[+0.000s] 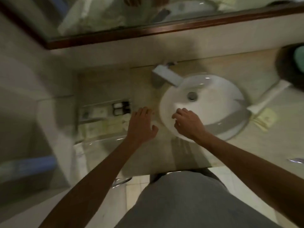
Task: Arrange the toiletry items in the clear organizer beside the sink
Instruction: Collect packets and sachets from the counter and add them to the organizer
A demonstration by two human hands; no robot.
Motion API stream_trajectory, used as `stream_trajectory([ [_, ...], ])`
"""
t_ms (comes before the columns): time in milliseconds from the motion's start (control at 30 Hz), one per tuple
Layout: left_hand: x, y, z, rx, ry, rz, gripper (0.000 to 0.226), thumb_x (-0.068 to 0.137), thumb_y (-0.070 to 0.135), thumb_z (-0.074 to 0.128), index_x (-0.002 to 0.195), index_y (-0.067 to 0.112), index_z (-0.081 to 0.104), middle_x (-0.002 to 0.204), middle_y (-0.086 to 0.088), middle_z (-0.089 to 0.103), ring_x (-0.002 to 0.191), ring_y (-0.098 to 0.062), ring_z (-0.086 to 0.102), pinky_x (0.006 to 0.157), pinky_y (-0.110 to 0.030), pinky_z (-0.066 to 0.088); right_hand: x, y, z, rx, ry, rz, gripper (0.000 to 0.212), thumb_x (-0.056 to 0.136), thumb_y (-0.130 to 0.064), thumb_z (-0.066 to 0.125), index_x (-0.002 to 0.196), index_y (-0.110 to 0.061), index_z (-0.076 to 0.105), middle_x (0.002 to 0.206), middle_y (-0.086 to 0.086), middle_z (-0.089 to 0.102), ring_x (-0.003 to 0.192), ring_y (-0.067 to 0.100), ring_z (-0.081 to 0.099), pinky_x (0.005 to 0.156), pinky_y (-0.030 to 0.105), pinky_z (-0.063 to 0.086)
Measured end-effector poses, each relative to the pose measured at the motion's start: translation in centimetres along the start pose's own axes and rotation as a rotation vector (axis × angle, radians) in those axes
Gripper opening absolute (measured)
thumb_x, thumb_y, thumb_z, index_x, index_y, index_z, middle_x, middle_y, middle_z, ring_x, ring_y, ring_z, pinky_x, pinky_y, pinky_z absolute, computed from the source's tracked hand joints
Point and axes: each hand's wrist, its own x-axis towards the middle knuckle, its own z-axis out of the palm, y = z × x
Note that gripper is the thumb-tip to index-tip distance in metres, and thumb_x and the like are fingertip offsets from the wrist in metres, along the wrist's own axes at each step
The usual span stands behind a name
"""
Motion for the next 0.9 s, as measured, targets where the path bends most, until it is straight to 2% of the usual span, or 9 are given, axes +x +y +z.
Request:
stream_trajectory([
  [167, 5.6, 12.3, 3.9, -0.079, -0.066, 0.167, 0.05, 0.067, 0.033, 0.061, 0.114, 0.016, 0.056, 0.109, -0.003, 0.058, 0.097, -0.024, 0.054, 0.083, -0.038, 0.043, -5.3, 10.0, -3.0, -0.031, 0.062, 0.17, 0.025, 0.074, -0.013, 0.068, 0.099, -0.011, 0.07, 0.098, 0.009, 0.064, 0.087, 0.029, 0.059, 0.068, 0.039, 0.05],
  [367, 10.0, 23.2, 7.4, -0.153, -0.152, 0.251, 0.047, 0.07, 0.026, 0.061, 0.116, 0.016, 0.055, 0.112, -0.002, 0.056, 0.099, -0.022, 0.053, 0.086, -0.036, 0.043, -13.4, 24.1, -5.6, 0.025, 0.135, 0.46, 0.028, 0.079, -0.015, 0.067, 0.107, -0.014, 0.067, 0.11, 0.007, 0.064, 0.096, 0.025, 0.06, 0.076, 0.039, 0.054],
  [433, 10.9, 25.5, 8.4, -0.157, -0.185, 0.259, 0.047, 0.072, 0.025, 0.06, 0.118, 0.016, 0.053, 0.113, -0.003, 0.054, 0.101, -0.022, 0.053, 0.087, -0.037, 0.042, -15.4, 28.4, -6.0, 0.006, 0.037, 0.471, 0.041, 0.075, -0.012, 0.07, 0.115, -0.016, 0.064, 0.122, 0.008, 0.06, 0.108, 0.026, 0.055, 0.084, 0.04, 0.052],
  [500, 11.4, 27.3, 9.2, -0.154, -0.227, 0.258, 0.046, 0.074, 0.025, 0.059, 0.12, 0.017, 0.052, 0.116, -0.003, 0.053, 0.103, -0.022, 0.052, 0.088, -0.037, 0.041, -16.6, 32.0, -6.1, -0.084, -0.146, 0.38, 0.058, 0.071, -0.013, 0.074, 0.126, -0.02, 0.057, 0.135, 0.008, 0.052, 0.119, 0.027, 0.048, 0.091, 0.04, 0.05],
  [600, 11.9, 29.4, 10.5, -0.143, -0.261, 0.263, 0.046, 0.077, 0.026, 0.058, 0.122, 0.019, 0.051, 0.118, -0.001, 0.052, 0.104, -0.02, 0.051, 0.089, -0.035, 0.041, -17.3, 35.0, -5.9, -0.146, -0.317, 0.278, 0.071, 0.071, -0.022, 0.077, 0.136, -0.025, 0.048, 0.141, 0.005, 0.044, 0.121, 0.024, 0.045, 0.092, 0.036, 0.047],
  [700, 12.4, 31.6, 12.2, -0.138, -0.306, 0.281, 0.047, 0.079, 0.031, 0.058, 0.124, 0.02, 0.049, 0.121, 0.0, 0.051, 0.107, -0.019, 0.051, 0.089, -0.034, 0.04, -17.5, 35.8, -4.9, -0.075, -0.281, 0.283, 0.073, 0.073, -0.036, 0.077, 0.138, -0.025, 0.046, 0.135, 0.002, 0.049, 0.11, 0.018, 0.05, 0.086, 0.031, 0.048],
  [800, 13.3, 34.2, 14.0, -0.107, -0.337, 0.315, 0.053, 0.077, 0.035, 0.058, 0.125, 0.017, 0.048, 0.122, -0.003, 0.051, 0.107, -0.022, 0.051, 0.086, -0.035, 0.043, -18.2, 36.7, -4.9, 0.046, -0.199, 0.325, 0.078, 0.068, -0.048, 0.078, 0.136, -0.025, 0.047, 0.131, -0.001, 0.05, 0.11, 0.018, 0.051, 0.091, 0.035, 0.046],
  [867, 13.8, 35.9, 14.8, -0.083, -0.341, 0.329, 0.056, 0.076, 0.035, 0.06, 0.126, 0.015, 0.046, 0.121, -0.006, 0.052, 0.105, -0.024, 0.052, 0.085, -0.038, 0.046, -19.5, 38.8, -5.7, 0.102, -0.09, 0.462, 0.074, 0.072, -0.046, 0.076, 0.137, -0.023, 0.047, 0.135, 0.002, 0.048, 0.115, 0.023, 0.05, 0.095, 0.039, 0.044],
  [900, 13.9, 36.6, 15.2, -0.074, -0.334, 0.331, 0.057, 0.075, 0.035, 0.062, 0.126, 0.015, 0.046, 0.121, -0.007, 0.052, 0.104, -0.024, 0.053, 0.084, -0.038, 0.046, -20.3, 40.3, -6.2, 0.085, -0.02, 0.539, 0.068, 0.074, -0.039, 0.074, 0.135, -0.021, 0.048, 0.135, 0.006, 0.049, 0.115, 0.027, 0.05, 0.094, 0.042, 0.044],
])
